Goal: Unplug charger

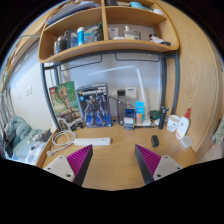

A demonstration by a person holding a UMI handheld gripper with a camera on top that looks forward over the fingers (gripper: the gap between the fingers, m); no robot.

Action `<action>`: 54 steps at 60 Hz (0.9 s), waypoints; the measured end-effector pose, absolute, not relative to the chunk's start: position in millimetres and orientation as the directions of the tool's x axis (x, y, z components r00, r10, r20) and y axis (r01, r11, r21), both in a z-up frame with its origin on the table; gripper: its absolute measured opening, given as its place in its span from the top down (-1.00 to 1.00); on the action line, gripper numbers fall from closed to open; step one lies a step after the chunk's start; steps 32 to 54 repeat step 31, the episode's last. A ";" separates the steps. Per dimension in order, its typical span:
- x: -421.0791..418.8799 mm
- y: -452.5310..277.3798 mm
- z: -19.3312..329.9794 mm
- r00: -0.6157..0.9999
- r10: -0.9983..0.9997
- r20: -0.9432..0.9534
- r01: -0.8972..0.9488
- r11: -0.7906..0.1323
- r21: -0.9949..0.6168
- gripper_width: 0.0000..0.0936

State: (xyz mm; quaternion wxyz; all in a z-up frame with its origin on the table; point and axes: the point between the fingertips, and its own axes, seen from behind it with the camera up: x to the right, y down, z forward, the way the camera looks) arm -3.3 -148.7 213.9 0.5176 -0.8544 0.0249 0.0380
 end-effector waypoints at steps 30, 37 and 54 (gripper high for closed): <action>-26.0 -195.6 210.0 1.000 0.009 -0.028 -0.021 -0.453 -0.891 -0.83; -26.6 -196.1 210.0 0.999 0.009 -0.031 -0.023 -0.454 -0.891 -0.83; -26.6 -196.1 210.0 0.999 0.009 -0.031 -0.023 -0.454 -0.891 -0.83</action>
